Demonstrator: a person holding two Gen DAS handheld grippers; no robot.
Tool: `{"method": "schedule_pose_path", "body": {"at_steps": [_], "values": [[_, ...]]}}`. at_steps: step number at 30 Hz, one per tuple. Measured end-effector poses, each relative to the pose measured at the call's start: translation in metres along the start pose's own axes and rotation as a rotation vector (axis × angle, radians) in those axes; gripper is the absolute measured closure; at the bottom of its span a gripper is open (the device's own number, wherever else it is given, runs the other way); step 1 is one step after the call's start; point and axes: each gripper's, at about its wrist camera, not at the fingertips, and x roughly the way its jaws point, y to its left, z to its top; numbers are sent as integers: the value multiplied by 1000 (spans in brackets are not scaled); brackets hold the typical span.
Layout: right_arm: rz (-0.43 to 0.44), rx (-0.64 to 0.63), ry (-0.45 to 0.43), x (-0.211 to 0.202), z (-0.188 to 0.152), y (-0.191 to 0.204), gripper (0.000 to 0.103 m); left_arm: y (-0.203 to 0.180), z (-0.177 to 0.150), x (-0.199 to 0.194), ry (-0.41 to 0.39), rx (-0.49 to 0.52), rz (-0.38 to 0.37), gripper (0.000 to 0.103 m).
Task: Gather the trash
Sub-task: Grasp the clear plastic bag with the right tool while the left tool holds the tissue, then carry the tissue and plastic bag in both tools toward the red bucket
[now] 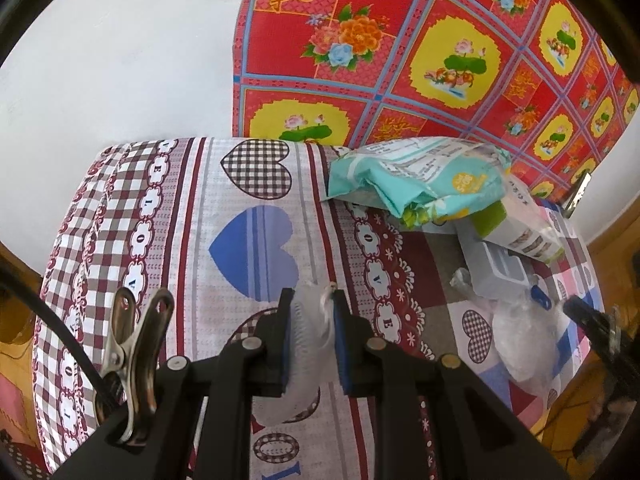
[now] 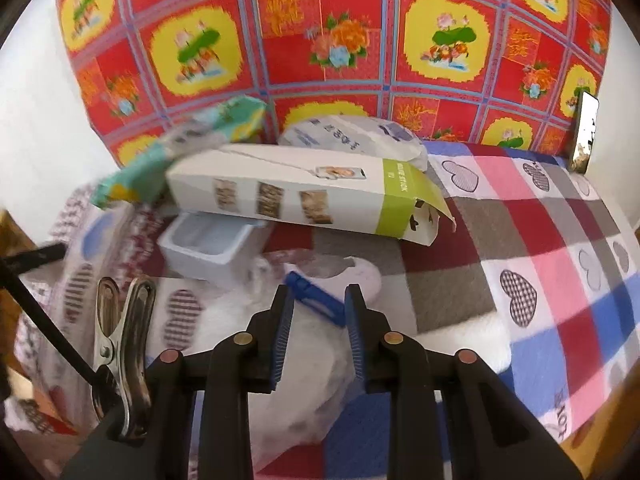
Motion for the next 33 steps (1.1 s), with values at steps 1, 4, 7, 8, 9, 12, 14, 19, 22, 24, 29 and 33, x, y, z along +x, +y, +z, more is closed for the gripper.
{"method": "schedule_pose_path", "body": {"at_steps": [1,4,7,8,9,12,14,19,22,24,29,33], "values": [[3,0,3,3,0,-1,70,1,-1,0,1,-2,3,85],[16,-10,11,10,0,-2,70,2,-3,-1,5,-5,9,85],[26,-29,36,17,-2,2,70,3,-5,-1,6,-12,14,85],[24,-32,47,20,-3,3,70,4,-5,-1,6,-13,15,85],[21,-34,52,22,-4,4,70,4,-6,-1,7,-15,16,85],[16,-20,47,23,-6,7,71,3,-7,-2,4,-12,11,85],[20,-17,39,21,-7,9,79,1,-7,-3,2,-8,7,85],[33,5,6,9,-10,15,87,-1,-8,-4,3,10,-7,85],[48,29,-26,-4,-13,18,87,0,-9,-4,7,18,-15,85],[70,55,-44,-13,-16,21,87,0,-9,-3,11,29,-20,85],[113,85,-66,-30,-21,27,87,-2,-10,-3,16,41,-23,85],[147,87,-78,-39,-27,32,87,-6,-13,-6,14,47,-21,85]]}}
